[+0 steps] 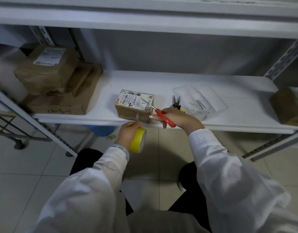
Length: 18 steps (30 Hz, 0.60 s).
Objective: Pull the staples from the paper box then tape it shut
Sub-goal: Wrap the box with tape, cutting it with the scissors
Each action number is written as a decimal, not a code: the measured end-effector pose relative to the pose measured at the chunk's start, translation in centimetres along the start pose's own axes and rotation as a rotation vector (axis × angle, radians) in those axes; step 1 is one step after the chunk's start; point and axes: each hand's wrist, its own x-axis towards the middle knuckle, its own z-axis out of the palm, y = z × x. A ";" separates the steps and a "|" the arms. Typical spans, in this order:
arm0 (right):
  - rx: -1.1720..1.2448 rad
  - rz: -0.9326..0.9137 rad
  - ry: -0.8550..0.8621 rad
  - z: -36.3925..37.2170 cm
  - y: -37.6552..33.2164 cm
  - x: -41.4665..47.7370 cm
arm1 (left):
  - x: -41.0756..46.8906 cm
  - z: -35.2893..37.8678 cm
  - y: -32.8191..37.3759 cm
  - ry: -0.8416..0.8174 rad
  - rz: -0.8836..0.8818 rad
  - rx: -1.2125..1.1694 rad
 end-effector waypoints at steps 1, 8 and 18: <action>-0.020 0.031 -0.049 -0.1 0.1 -0.2 | -0.1 0.0 0.2 0.001 0.003 0.010; -0.103 0.309 -0.272 -0.9 1.2 -0.9 | -0.1 0.0 0.4 -0.009 0.034 0.052; -0.093 0.362 -0.295 -1.2 1.0 0.2 | 0.6 0.1 0.2 -0.020 -0.016 0.065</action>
